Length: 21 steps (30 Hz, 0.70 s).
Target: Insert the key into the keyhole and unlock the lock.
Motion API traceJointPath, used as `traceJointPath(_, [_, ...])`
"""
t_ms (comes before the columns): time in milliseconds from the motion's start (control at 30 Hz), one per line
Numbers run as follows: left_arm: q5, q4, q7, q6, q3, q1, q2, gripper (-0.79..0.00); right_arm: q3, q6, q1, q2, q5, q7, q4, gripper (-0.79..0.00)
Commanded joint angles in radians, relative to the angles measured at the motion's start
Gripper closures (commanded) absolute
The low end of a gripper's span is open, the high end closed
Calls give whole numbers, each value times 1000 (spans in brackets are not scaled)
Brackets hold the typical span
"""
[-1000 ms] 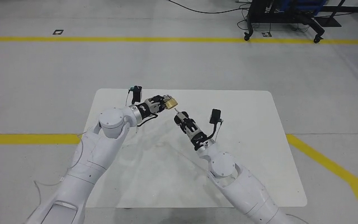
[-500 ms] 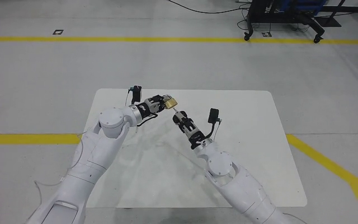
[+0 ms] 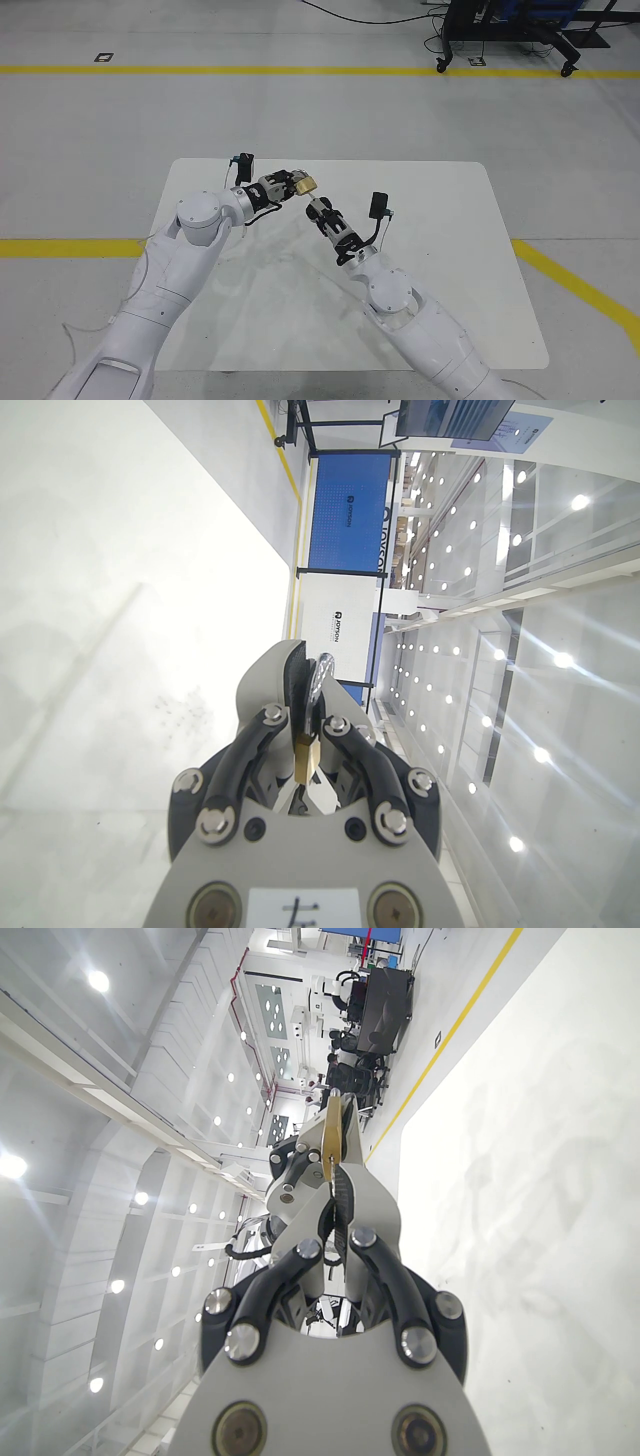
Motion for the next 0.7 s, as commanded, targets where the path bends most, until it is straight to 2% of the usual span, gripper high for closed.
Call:
traceJointPath(0, [1,1,-4,-2,-1,0,-1,0,5,0,-1,-2,0,-3,-1,0])
traceJointPath(667, [12,5,-26,-6,-10,0,-6,0,15,37,4,-28,-26,-13,6,0])
